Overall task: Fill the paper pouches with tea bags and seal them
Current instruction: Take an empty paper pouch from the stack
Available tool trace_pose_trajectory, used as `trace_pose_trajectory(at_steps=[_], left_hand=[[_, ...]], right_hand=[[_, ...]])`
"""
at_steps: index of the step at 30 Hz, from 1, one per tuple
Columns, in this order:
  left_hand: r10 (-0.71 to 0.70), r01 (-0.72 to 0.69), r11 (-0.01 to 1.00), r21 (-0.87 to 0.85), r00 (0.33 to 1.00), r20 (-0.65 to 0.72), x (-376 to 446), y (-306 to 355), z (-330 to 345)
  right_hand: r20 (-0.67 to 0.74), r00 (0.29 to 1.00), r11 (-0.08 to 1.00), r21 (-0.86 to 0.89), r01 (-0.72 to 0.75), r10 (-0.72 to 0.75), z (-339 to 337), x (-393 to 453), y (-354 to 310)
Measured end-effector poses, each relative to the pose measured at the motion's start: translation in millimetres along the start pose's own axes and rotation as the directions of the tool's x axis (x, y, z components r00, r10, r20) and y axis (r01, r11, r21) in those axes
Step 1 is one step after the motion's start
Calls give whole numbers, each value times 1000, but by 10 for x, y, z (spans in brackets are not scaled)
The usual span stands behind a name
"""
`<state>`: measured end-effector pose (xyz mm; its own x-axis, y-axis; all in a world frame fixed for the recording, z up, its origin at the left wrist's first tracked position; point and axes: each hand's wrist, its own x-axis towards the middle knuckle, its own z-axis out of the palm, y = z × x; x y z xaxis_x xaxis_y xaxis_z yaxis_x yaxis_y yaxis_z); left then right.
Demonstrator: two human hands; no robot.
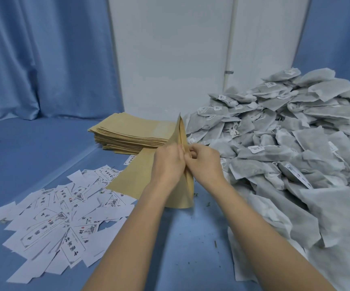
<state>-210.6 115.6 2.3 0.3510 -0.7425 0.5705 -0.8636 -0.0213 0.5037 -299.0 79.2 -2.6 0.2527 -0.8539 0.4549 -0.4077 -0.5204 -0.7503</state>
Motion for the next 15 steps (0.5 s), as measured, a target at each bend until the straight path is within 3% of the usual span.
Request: trace_pose_trajectory(at_steps=[7,12,15], left_hand=[[70,-70,998,9,997,-37,17,-23,112],[52,-60,995,-77,993,-109,25,-52,166],[79,-79,997,-9,997,-5,46,-59,198]], right_hand=[[-44,999,1000,9,25,-24,18,42,71],[-26,994,984,144,-104,109,-84,75,207],[-18,999,995,97,-31,33,-117,69,264]])
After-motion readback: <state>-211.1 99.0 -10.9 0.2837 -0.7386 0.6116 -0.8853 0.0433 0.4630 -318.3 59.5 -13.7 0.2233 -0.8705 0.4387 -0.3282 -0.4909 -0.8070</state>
